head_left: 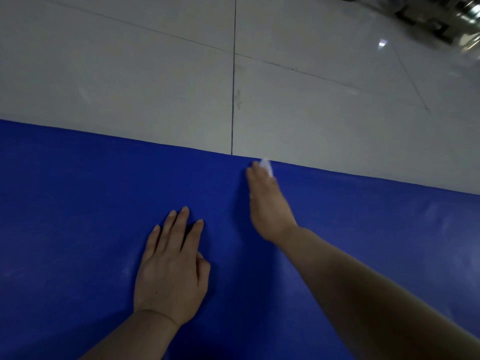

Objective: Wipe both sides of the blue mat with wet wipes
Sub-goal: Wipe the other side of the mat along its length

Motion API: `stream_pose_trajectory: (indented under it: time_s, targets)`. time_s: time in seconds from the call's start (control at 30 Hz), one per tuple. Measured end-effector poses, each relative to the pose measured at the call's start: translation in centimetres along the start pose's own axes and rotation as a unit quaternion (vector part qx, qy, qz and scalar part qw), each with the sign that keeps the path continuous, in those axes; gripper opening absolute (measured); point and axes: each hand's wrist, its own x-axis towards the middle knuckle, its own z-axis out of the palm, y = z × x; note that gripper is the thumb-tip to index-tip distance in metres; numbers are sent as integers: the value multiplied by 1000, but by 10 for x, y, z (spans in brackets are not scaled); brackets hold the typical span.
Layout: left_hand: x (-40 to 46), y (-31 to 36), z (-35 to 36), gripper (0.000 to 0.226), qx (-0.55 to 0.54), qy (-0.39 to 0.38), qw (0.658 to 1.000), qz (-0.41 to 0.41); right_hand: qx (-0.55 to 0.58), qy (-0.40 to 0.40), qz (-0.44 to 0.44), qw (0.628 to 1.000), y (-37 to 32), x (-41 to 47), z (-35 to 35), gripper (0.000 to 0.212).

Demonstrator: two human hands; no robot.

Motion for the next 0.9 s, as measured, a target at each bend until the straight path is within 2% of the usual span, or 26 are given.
stream_pose_trajectory:
  time_s: [0.03, 0.07, 0.2, 0.23, 0.3, 0.37, 0.4, 0.43, 0.53, 0.6, 0.63, 0.7, 0.77, 0.8, 0.83, 0.9]
  targets:
    - [0, 0, 0, 57, 2, 1, 1000, 1, 30, 14, -48, 998, 1, -5, 1, 57]
    - [-1, 0, 0, 57, 3, 4, 1000, 1, 47, 13, -46, 998, 6, -8, -3, 62]
    - [-1, 0, 2, 57, 5, 14, 1000, 3, 57, 26, 152, 986, 59, -7, -5, 63]
    - [-1, 0, 3, 57, 5, 16, 1000, 5, 78, 43, 169, 982, 56, -8, -9, 60]
    - [-1, 0, 3, 57, 1, 20, 1000, 5, 34, 83, 86, 992, 30, -12, -8, 59]
    - [-1, 0, 1, 57, -2, 24, 1000, 6, 29, 4, -44, 999, 3, -28, 0, 64]
    - [-1, 0, 1, 57, -2, 26, 1000, 7, 82, 14, -82, 993, -2, -33, 3, 66]
    - [-1, 0, 2, 58, -3, 27, 1000, 8, 80, 20, -97, 992, 5, -35, 6, 68]
    - [-1, -1, 4, 59, -2, 26, 1000, 6, 65, 51, 62, 995, 51, -37, 8, 65]
    - [-1, -2, 6, 60, -4, 23, 1000, 4, 101, 62, 200, 973, 65, -39, 4, 59]
    - [-1, -2, 6, 60, -5, 22, 1000, 5, 118, 69, 236, 962, 61, -40, 3, 57]
    - [-2, -1, 5, 60, -7, 22, 1000, 5, 107, 48, 207, 971, 30, -48, 1, 54]
    - [-2, 0, 4, 60, -10, 24, 1000, 4, 120, 72, 59, 988, 4, -63, 13, 55]
    - [-2, 0, 4, 61, -11, 26, 1000, 4, 133, 79, 18, 988, -3, -70, 18, 58]
    - [-1, 0, 4, 60, -12, 29, 999, 6, 141, 73, -12, 987, -6, -75, 19, 59]
    - [-2, 1, 5, 56, -14, 35, 999, 10, 132, 60, -14, 989, -2, -76, 21, 59]
